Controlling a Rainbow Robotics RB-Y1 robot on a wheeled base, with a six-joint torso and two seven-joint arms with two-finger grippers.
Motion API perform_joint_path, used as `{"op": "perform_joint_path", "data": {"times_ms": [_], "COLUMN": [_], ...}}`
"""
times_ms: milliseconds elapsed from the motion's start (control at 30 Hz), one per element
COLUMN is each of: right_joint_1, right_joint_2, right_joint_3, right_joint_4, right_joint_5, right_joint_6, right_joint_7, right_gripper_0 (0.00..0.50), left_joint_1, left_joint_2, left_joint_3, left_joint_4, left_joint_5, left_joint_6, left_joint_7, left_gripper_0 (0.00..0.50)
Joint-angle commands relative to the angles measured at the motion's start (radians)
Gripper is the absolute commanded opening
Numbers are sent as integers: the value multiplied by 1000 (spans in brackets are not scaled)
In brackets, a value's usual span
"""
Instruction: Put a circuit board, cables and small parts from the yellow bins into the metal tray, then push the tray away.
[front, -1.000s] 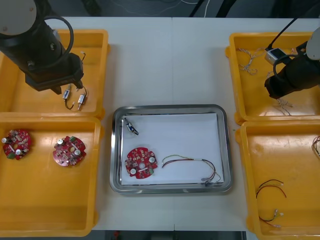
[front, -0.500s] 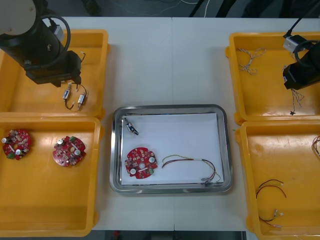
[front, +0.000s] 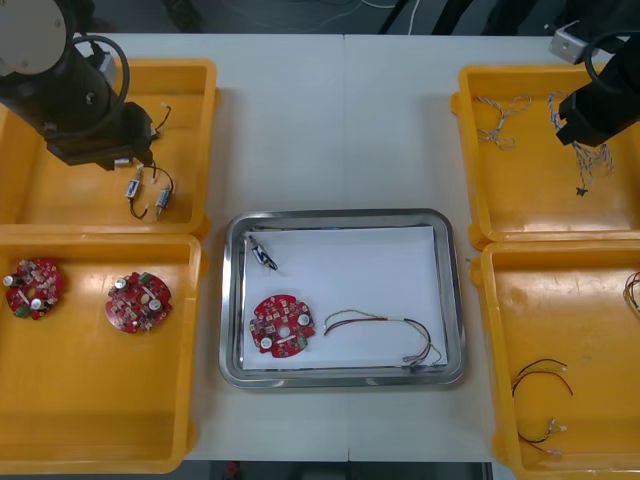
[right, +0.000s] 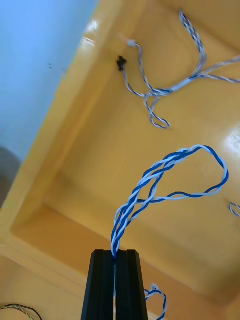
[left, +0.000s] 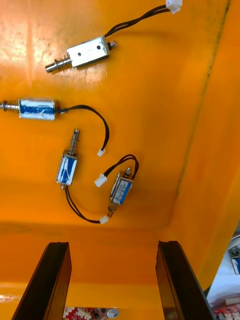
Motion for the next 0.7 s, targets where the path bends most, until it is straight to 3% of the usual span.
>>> {"op": "perform_joint_path", "data": {"times_ms": [33, 167, 700], "right_joint_1": [-49, -49, -32], "right_joint_2": [-26, -9, 131], "right_joint_3": [85, 145, 332], "right_joint_4": [-76, -133, -314], "right_joint_5": [-67, -101, -110], "right_joint_6": [7, 7, 7], "right_joint_7": [37, 38, 21], "right_gripper_0": [0, 0, 0], "left_joint_1": [-45, -43, 7], "left_joint_2": [46, 46, 33], "left_joint_3": [-19, -46, -65], "left_joint_4": [13, 29, 71], "left_joint_5": [-11, -8, 27], "left_joint_6": [-62, -91, -151], "left_joint_7": [-46, -42, 53], "left_gripper_0": [500, 500, 500]}}
